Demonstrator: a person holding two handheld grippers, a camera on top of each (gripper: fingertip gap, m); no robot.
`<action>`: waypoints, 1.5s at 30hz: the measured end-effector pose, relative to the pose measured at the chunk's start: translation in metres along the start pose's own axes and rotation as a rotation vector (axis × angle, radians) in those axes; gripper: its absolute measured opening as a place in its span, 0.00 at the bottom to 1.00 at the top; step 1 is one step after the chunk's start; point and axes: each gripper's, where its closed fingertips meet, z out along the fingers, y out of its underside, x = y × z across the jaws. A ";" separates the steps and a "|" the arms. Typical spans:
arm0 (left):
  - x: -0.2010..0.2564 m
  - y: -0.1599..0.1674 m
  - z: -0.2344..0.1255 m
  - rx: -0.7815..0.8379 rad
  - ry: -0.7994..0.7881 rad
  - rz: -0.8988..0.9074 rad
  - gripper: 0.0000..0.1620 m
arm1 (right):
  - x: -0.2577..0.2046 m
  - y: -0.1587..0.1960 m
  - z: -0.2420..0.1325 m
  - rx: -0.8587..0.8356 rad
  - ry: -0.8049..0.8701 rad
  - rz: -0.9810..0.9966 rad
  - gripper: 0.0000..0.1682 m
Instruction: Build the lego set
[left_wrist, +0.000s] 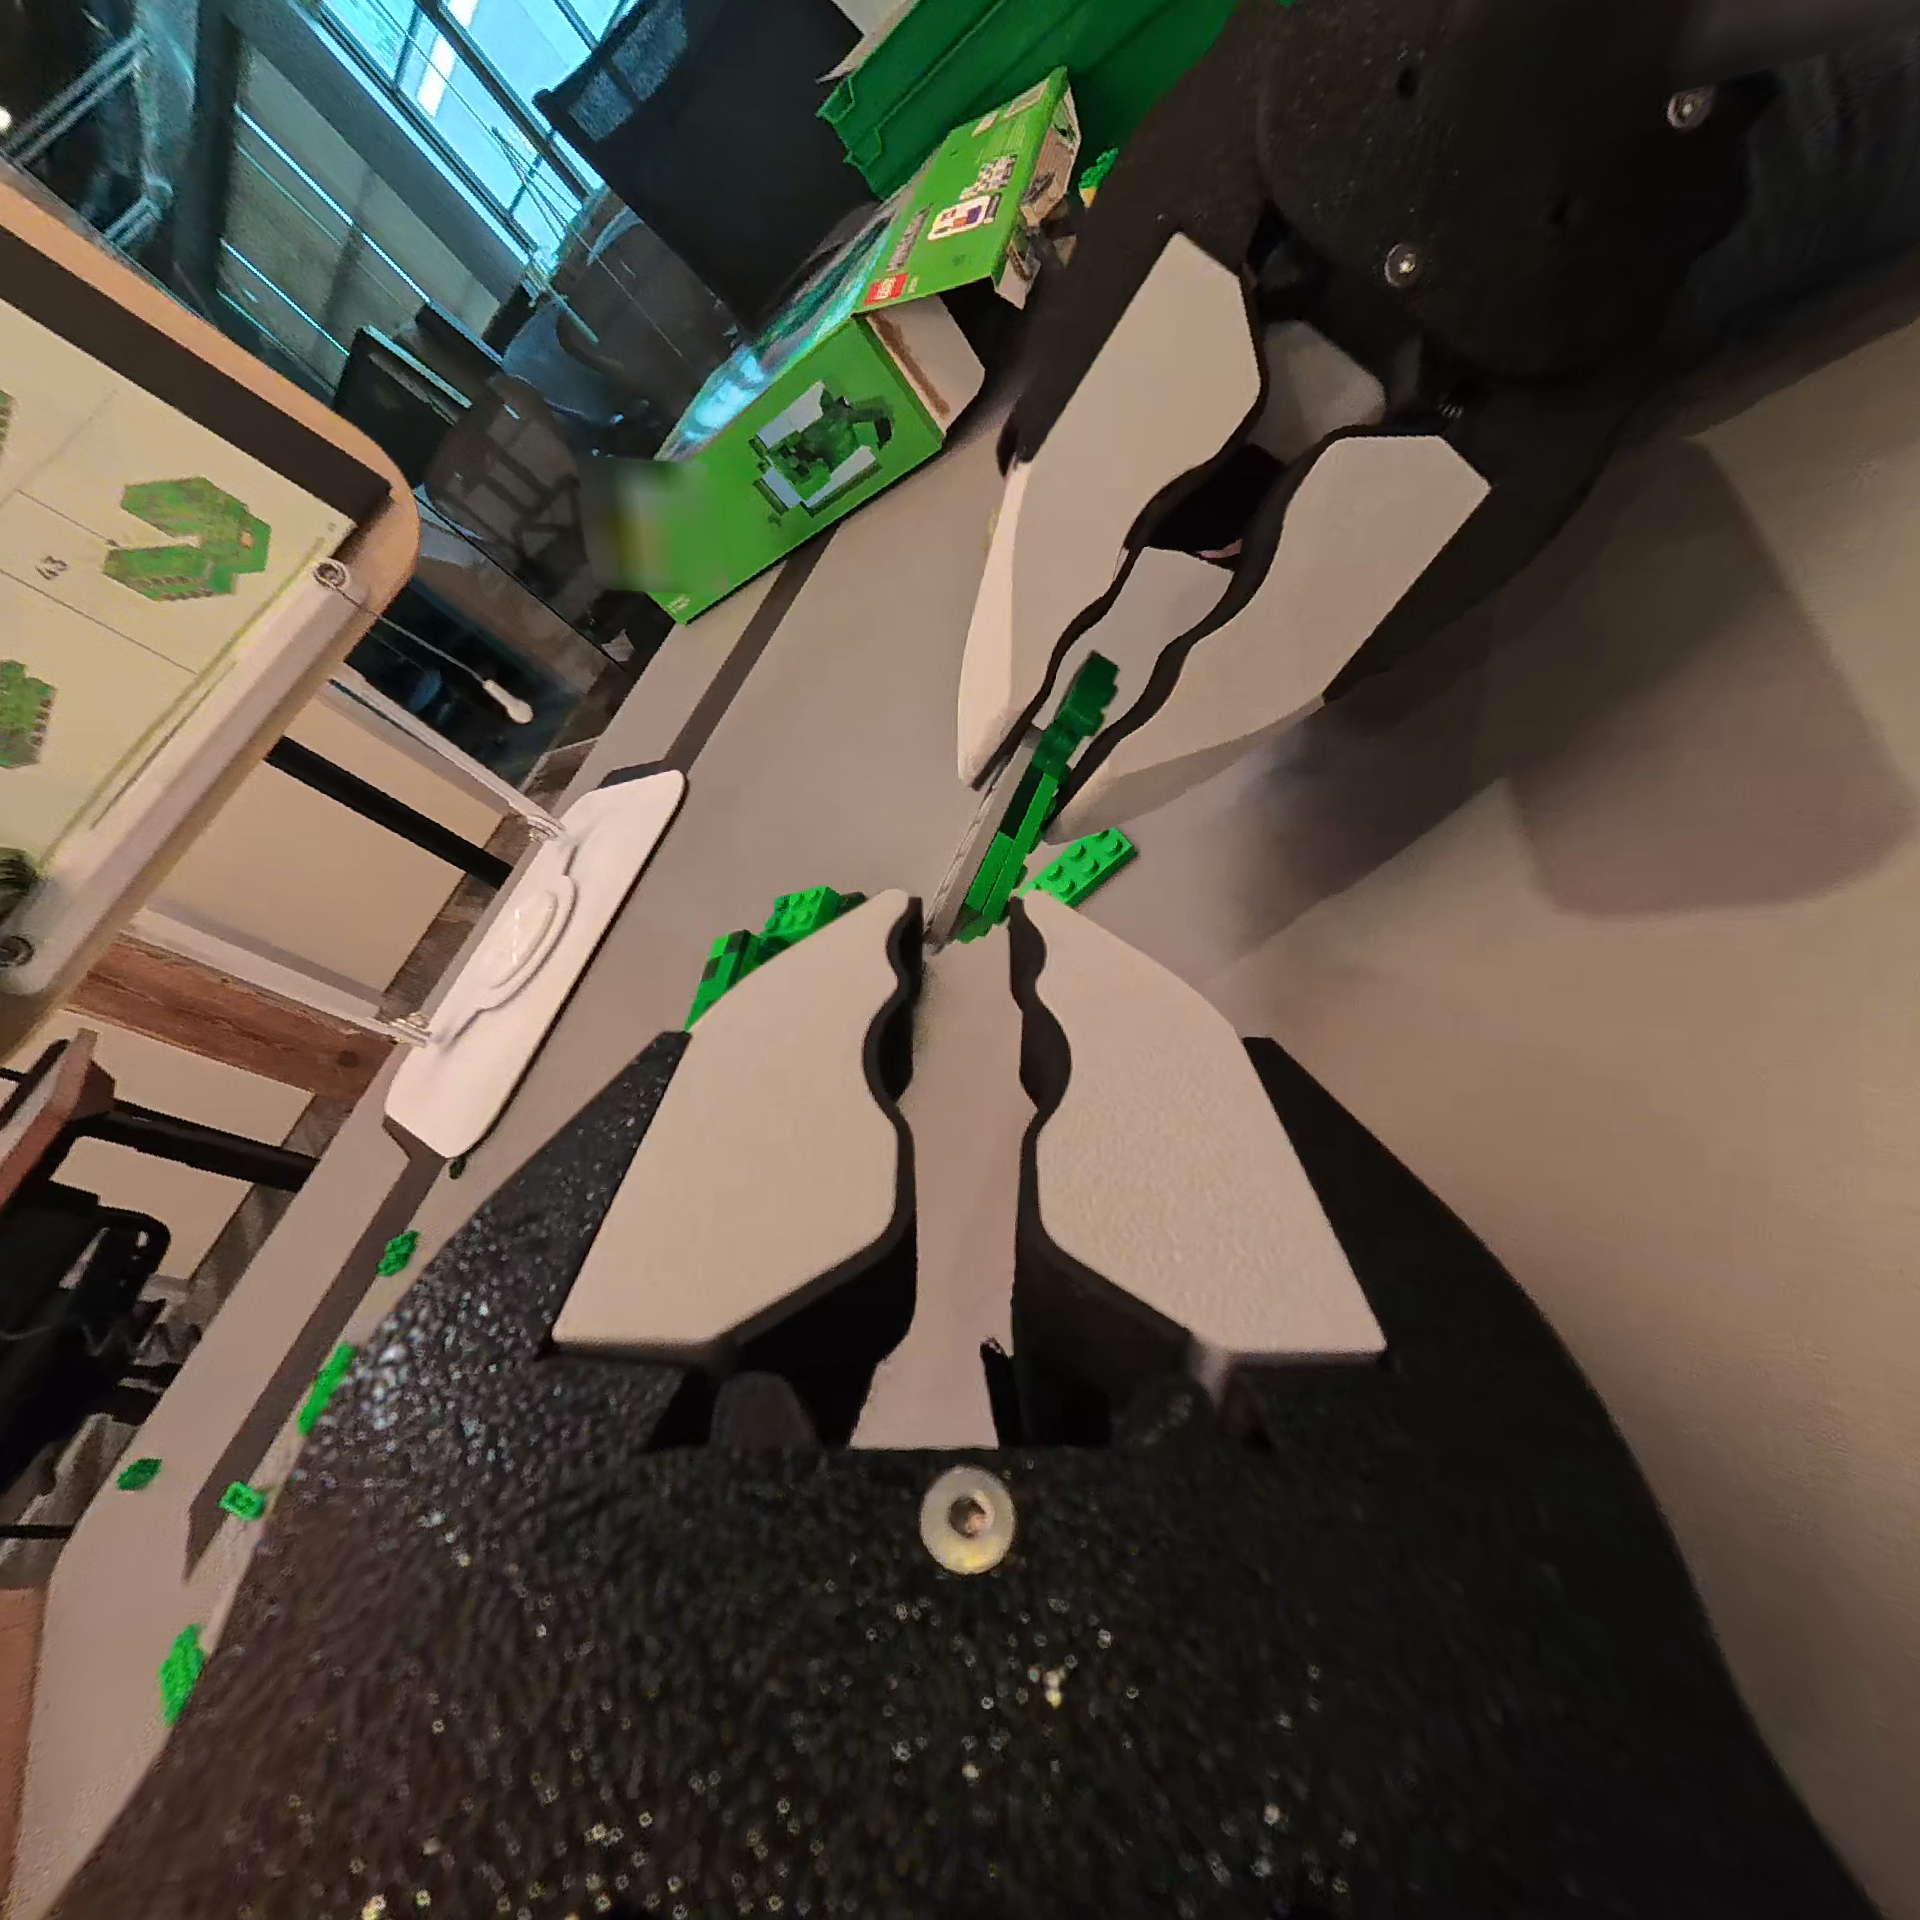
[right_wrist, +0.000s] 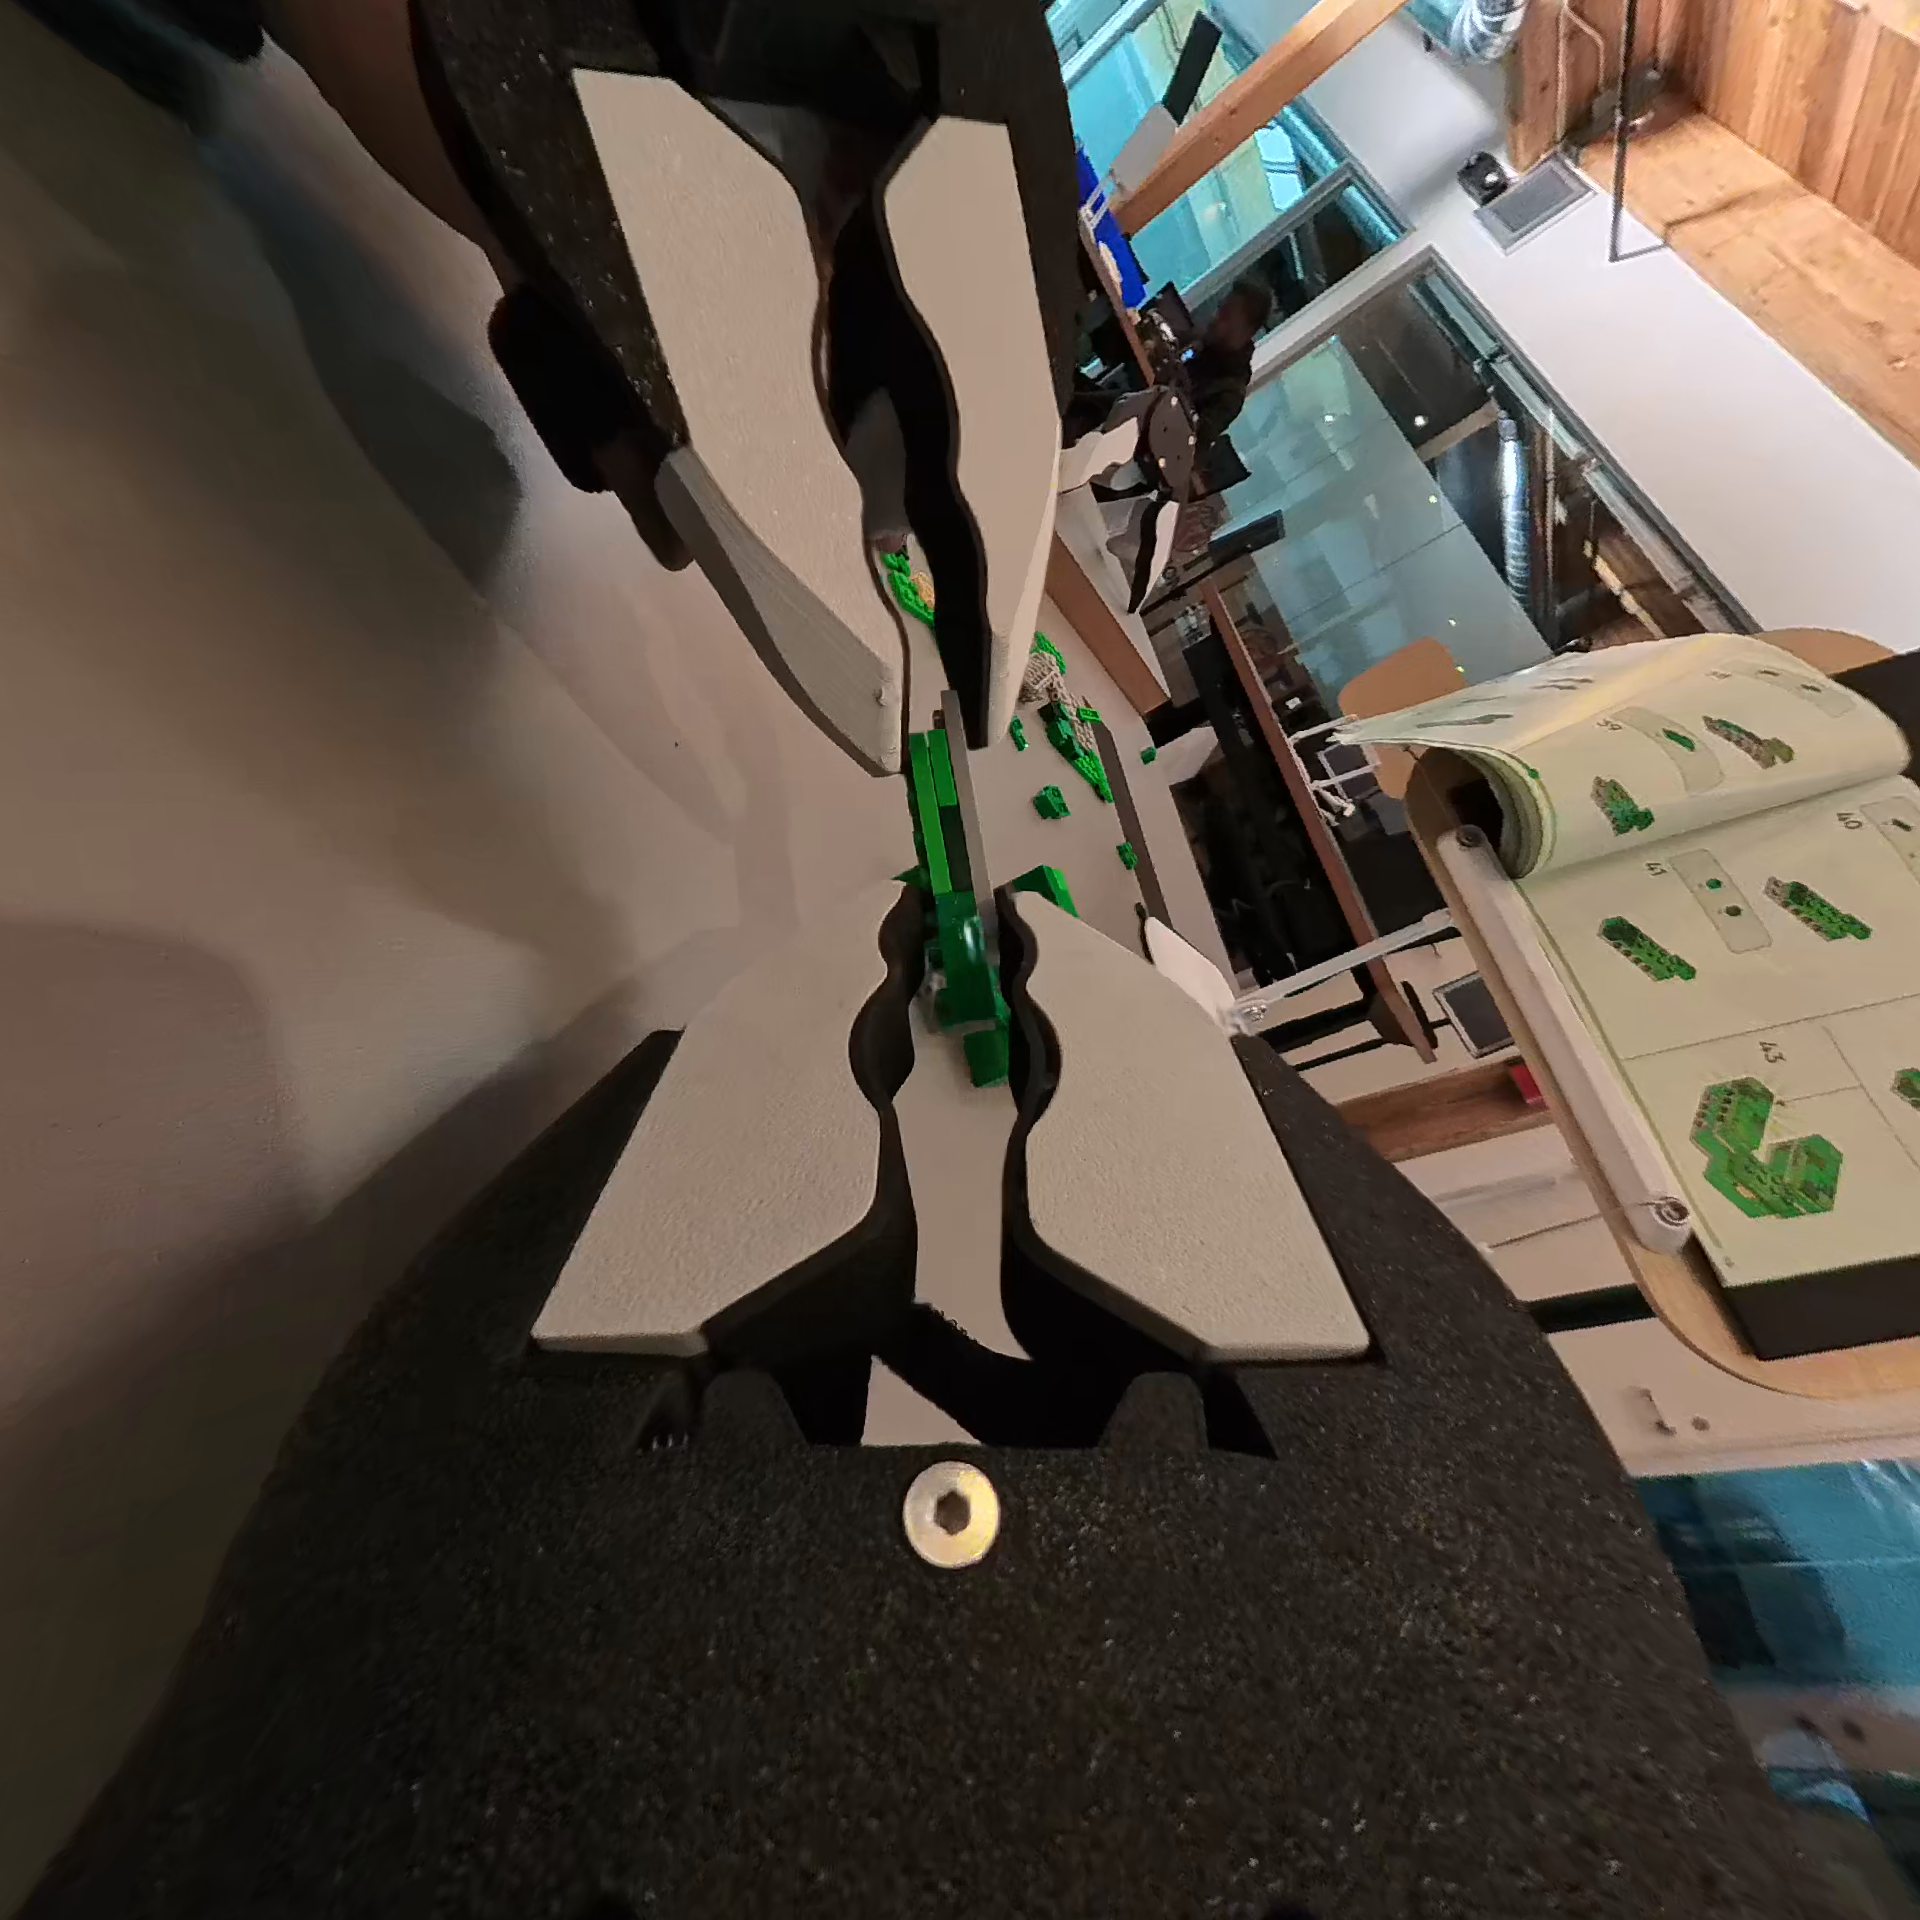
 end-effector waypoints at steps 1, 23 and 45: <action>0.000 0.000 0.000 0.003 0.008 -0.022 0.09 | 0.003 -0.001 0.000 0.003 0.022 -0.008 0.09; -0.003 0.052 -0.016 -0.388 0.350 -1.473 0.03 | 0.054 0.006 -0.021 0.071 0.233 0.247 0.29; 0.006 0.061 -0.013 -0.389 0.156 -1.291 0.25 | 0.077 0.047 -0.026 -0.045 0.323 0.540 0.24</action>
